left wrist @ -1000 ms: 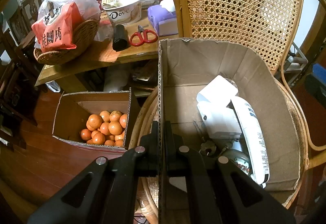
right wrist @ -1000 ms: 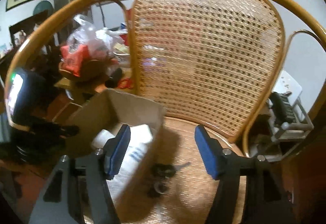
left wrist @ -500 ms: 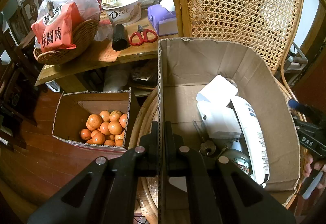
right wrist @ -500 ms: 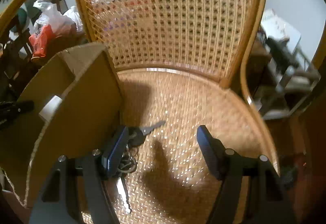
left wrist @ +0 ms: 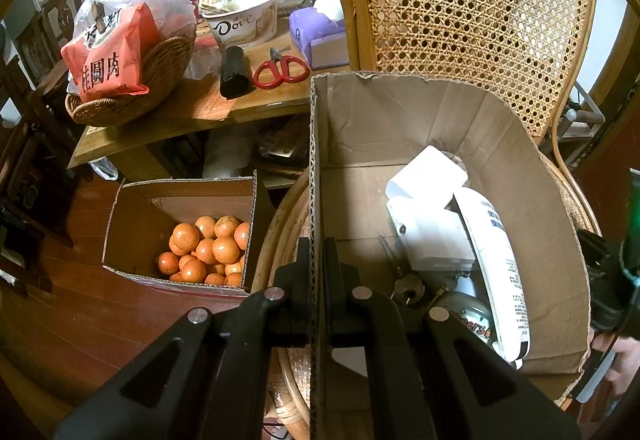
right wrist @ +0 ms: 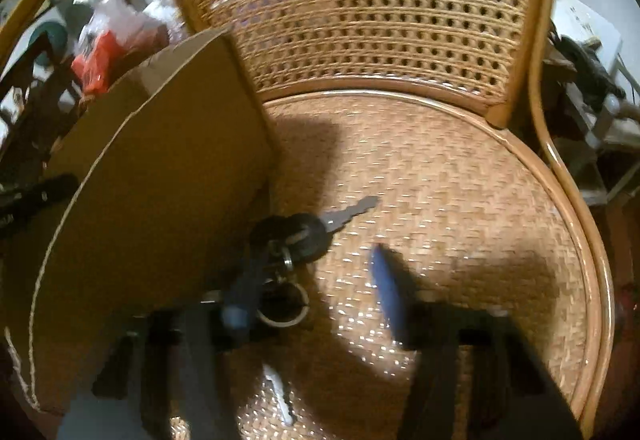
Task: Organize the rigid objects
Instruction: 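Open the right gripper and move it to the black car keys, then close the right gripper on the car keys and lift them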
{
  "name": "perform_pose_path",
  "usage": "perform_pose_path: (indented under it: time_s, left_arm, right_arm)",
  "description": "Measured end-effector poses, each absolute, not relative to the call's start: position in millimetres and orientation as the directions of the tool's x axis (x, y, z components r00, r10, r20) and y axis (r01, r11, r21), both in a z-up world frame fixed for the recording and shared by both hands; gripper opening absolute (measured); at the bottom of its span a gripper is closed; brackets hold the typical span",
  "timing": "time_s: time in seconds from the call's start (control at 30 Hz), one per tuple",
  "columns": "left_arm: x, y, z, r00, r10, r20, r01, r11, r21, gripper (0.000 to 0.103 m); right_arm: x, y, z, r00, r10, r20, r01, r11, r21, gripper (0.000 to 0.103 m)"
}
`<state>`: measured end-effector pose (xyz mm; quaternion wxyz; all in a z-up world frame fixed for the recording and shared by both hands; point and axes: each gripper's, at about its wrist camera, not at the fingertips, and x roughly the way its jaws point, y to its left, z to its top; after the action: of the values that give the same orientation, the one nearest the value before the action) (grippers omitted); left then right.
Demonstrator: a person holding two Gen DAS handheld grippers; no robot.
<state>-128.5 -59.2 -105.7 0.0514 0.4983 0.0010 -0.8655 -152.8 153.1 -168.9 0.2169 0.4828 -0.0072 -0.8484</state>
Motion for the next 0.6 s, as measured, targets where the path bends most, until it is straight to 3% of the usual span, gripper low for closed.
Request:
perform_pose_path:
  time_s: [0.07,0.23,0.6]
  left_arm:
    - [-128.4,-59.1,-105.8,-0.498,-0.087,-0.863,0.090,-0.995,0.049,0.004]
    - [-128.4,-59.1,-105.7,-0.498,-0.086,-0.863,0.089,-0.995,0.048,0.004]
    - [-128.5,-59.1,-105.7,-0.498,-0.088,-0.863,0.090,-0.995,0.049,0.004]
  right_arm:
    - [-151.8,150.2,-169.0,-0.435,-0.388,-0.813,0.370,-0.900,0.232,0.039]
    - [-151.8,148.9,-169.0,-0.403,-0.437,-0.804,0.358,-0.884,0.301,0.006]
    - [-147.0,156.8,-152.5,-0.458,-0.356,-0.815,0.336,-0.918,0.212,0.005]
